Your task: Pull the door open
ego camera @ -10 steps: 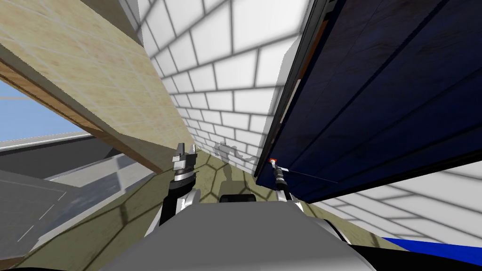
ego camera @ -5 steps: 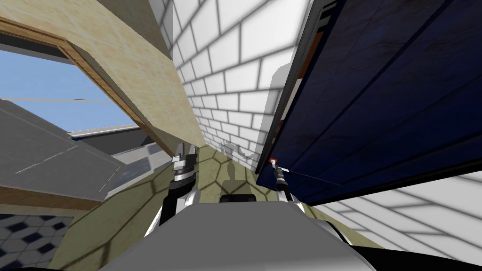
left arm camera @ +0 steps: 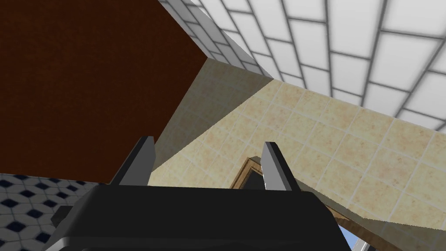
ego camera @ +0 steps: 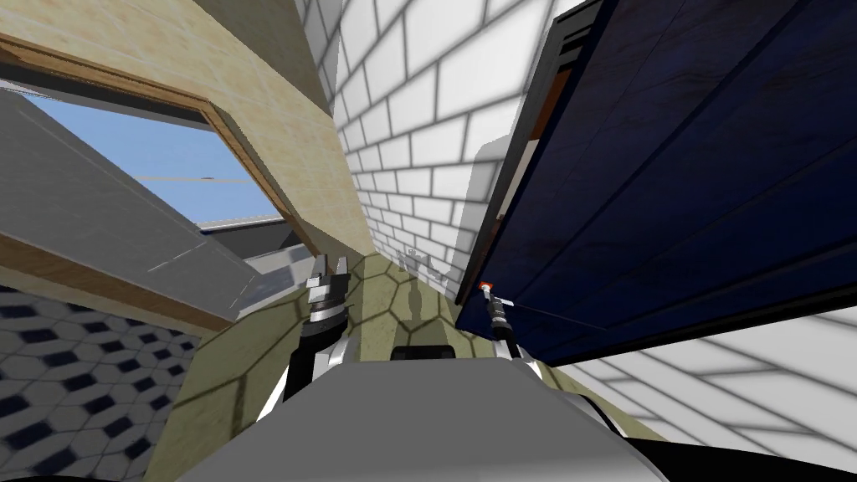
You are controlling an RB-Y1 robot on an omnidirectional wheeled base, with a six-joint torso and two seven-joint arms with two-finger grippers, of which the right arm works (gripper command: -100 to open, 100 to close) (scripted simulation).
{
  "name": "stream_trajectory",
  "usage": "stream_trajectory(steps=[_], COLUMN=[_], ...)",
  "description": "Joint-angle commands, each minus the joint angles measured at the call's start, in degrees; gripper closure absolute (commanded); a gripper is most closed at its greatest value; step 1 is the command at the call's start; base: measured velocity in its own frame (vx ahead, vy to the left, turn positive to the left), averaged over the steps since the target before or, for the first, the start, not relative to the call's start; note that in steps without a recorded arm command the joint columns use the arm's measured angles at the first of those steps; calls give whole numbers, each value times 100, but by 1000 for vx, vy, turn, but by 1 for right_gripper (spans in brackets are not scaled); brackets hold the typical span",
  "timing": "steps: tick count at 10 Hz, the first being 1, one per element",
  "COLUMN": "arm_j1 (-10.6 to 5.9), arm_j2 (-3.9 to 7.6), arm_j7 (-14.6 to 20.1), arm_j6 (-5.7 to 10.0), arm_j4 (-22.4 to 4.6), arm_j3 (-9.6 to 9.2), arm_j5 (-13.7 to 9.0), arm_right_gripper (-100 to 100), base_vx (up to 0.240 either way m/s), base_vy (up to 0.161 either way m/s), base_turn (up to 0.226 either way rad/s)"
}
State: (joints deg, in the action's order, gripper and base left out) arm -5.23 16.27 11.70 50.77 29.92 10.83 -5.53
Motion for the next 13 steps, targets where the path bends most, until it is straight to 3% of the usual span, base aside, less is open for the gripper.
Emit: stream_trajectory(steps=[1,7,13], arm_j1=[15,48,197], arm_j2=[10,30,192], arm_j7=[3,12,369], arm_j6=[13,9,196], arm_j4=[-6,30,90], arm_j3=[-10,-34,-365], arm_j5=[-11,-31,185], arm_right_gripper=[100,100,100], base_vx=[-273,-214,-191], base_vy=[-67,-33,-33], base_turn=[239,152,81])
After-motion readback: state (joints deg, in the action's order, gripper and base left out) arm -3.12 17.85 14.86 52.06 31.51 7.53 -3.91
